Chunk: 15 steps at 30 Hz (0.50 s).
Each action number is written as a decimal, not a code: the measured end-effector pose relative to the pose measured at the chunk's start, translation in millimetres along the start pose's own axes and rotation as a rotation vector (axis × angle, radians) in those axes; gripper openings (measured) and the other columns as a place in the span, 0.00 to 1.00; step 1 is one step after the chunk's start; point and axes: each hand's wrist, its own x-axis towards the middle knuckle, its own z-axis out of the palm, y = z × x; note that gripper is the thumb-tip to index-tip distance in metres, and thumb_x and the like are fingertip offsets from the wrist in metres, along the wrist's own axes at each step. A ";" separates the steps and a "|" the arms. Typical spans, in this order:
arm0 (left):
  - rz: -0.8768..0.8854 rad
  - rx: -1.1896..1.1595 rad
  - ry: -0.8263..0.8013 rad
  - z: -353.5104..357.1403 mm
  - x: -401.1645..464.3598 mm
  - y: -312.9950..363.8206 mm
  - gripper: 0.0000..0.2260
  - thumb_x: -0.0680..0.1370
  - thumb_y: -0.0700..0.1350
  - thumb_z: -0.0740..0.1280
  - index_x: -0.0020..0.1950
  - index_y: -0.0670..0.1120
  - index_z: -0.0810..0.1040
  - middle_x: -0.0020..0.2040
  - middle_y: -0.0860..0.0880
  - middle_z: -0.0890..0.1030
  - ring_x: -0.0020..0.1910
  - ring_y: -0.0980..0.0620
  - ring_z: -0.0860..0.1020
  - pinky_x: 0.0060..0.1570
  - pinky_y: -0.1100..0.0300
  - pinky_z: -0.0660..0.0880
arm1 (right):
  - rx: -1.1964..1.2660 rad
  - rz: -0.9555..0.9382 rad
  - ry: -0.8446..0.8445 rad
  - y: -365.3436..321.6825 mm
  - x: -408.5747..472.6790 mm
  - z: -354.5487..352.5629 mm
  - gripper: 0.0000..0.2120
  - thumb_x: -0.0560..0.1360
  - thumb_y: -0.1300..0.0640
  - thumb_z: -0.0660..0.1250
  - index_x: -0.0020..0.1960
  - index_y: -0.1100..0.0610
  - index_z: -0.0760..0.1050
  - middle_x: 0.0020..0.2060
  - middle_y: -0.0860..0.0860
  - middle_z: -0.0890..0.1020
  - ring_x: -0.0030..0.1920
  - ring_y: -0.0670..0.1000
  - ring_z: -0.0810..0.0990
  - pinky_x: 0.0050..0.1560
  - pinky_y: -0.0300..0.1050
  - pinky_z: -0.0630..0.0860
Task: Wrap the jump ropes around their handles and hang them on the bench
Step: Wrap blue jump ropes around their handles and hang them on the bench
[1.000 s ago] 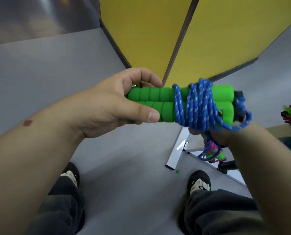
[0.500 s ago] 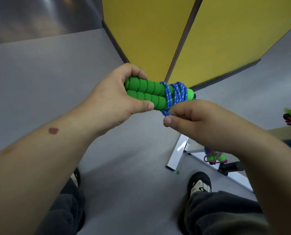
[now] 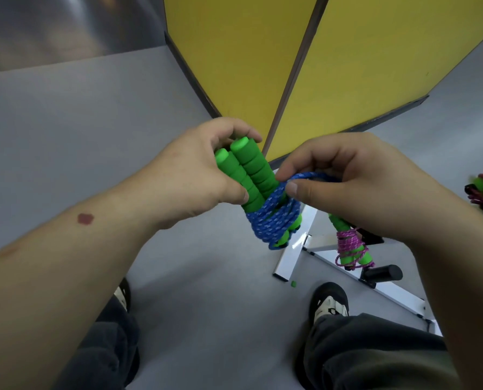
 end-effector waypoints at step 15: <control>-0.083 -0.059 -0.255 9.3 -2.8 -5.9 0.26 0.62 0.37 0.68 0.54 0.60 0.80 0.49 0.47 0.84 0.48 0.45 0.85 0.42 0.47 0.82 | 0.539 0.269 0.244 13.1 14.5 16.3 0.12 0.81 0.56 0.66 0.42 0.62 0.78 0.39 0.57 0.81 0.40 0.52 0.84 0.47 0.54 0.83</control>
